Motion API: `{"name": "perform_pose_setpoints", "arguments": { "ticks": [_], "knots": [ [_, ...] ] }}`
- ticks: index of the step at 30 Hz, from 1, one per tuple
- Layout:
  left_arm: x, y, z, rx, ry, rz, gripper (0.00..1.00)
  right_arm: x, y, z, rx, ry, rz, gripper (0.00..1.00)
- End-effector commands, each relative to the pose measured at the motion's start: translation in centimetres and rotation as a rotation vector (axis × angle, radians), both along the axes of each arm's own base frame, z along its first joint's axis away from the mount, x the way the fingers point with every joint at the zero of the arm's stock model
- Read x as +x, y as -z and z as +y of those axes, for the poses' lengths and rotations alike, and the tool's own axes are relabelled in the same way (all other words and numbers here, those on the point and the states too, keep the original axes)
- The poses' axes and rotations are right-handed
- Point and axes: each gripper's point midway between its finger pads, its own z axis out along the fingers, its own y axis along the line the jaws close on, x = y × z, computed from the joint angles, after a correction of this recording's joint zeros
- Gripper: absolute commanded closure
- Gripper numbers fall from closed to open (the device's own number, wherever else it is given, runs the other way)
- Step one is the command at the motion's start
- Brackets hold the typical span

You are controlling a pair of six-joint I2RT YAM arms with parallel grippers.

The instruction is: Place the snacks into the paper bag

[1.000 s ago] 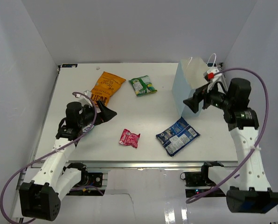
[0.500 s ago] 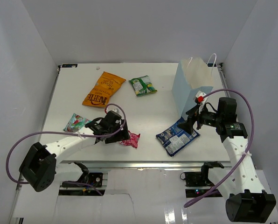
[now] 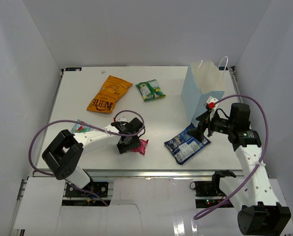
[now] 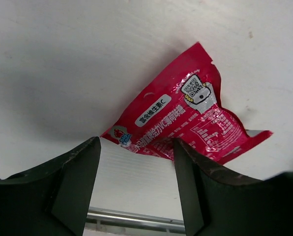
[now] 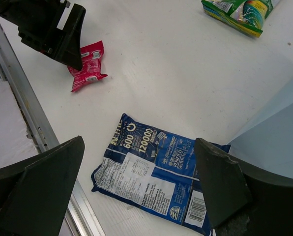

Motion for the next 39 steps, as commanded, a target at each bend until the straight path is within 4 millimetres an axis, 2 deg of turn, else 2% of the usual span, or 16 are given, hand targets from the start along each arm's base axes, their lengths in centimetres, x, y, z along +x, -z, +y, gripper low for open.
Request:
{"name": "perform_pose_setpoints", "arguments": {
  "ticks": [1, 6, 14, 20, 32, 39],
  "knots": [
    [1.8, -1.3, -1.5, -0.026, -0.082, -0.050, 0.29, 0.0, -0.7, 0.2, 0.006, -0.020, -0.044, 0.02],
    [1.5, -1.0, -2.6, -0.031, -0.058, -0.027, 0.28, -0.1, -0.9, 0.2, 0.006, -0.020, -0.052, 0.02],
    [1.5, -3.7, -4.0, -0.141, -0.090, -0.061, 0.21, -0.2, -1.0, 0.2, 0.008, -0.024, -0.056, 0.02],
    [1.9, -4.9, -5.0, -0.197, -0.103, -0.085, 0.20, -0.2, -0.9, 0.2, 0.006, -0.024, -0.056, 0.02],
    [2.0, -1.8, -6.8, -0.130, -0.079, 0.023, 0.17, -0.1, -0.9, 0.2, 0.003, -0.022, -0.057, 0.02],
    [2.0, 0.8, -5.4, -0.017, -0.082, 0.046, 0.21, -0.1, -1.0, 0.1, 0.003, -0.021, -0.063, 0.02]
  ]
}}
